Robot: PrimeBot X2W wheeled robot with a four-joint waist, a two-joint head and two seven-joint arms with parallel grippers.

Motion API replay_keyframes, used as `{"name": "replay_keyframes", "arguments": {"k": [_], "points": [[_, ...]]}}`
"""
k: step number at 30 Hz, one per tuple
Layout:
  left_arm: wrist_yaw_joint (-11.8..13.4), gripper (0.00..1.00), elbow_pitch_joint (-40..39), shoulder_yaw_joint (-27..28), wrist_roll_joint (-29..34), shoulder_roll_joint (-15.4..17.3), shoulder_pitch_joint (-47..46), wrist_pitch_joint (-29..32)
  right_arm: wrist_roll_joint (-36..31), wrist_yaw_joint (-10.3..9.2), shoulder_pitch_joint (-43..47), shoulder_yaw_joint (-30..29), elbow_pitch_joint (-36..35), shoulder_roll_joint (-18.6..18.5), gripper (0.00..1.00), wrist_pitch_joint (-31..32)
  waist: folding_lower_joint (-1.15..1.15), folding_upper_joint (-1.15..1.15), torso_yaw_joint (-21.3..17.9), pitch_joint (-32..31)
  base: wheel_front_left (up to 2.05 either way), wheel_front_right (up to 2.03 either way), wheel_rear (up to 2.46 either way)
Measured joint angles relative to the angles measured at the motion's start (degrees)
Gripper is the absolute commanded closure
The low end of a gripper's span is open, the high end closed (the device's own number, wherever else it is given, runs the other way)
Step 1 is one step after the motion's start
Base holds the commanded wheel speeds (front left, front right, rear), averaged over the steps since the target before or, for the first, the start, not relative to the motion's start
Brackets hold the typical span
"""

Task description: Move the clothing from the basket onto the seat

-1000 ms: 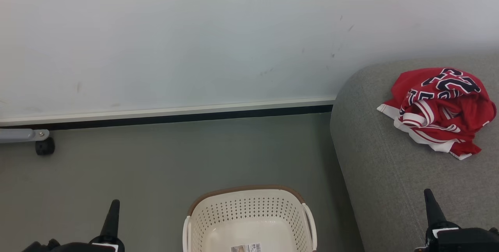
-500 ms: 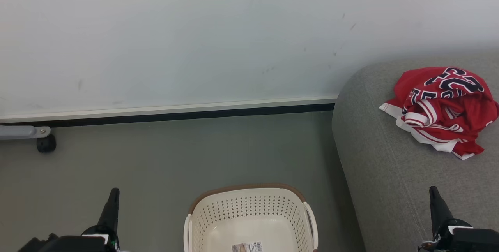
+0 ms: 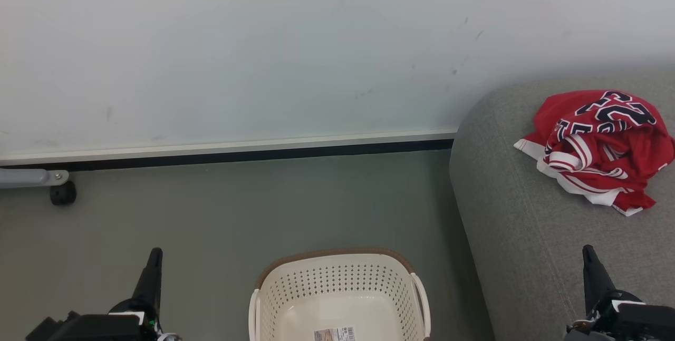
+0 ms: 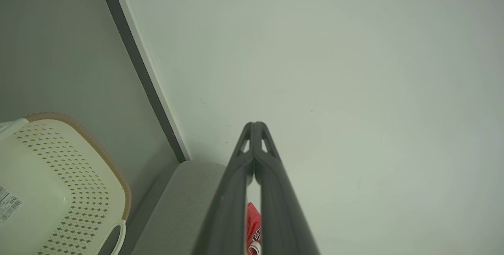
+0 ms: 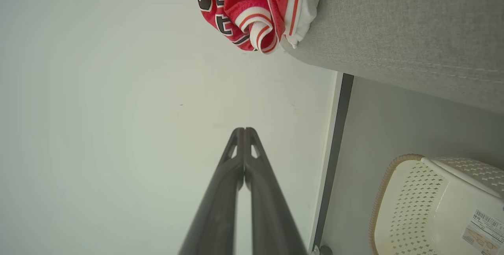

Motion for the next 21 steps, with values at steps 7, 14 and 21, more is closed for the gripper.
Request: {"name": "replay_keyframes", "arguments": {"k": [7, 14, 21], "points": [[0.0, 1.0, 0.01, 0.0, -0.01, 0.0, 0.0, 0.0, 0.0, 0.0, 0.0, 0.0, 0.0, 0.0, 1.0, -0.01, 0.0, 0.0, 0.0, 0.0, 0.0, 0.0, 0.0], [0.0, 1.0, 0.02, 0.0, -0.01, 0.0, 0.0, 0.0, 0.01, 0.0, 0.0, 0.0, -0.01, 0.0, 1.0, -0.01, 0.0, 0.0, 0.0, 0.0, 0.0, 0.0, 0.0], [0.0, 1.0, 0.03, 0.0, -0.01, 0.0, 0.0, 0.0, 0.01, 0.0, 0.0, 0.0, -0.01, 0.0, 1.0, -0.01, 0.0, 0.0, 0.0, 0.0, 0.0, 0.0, 0.0]]}}
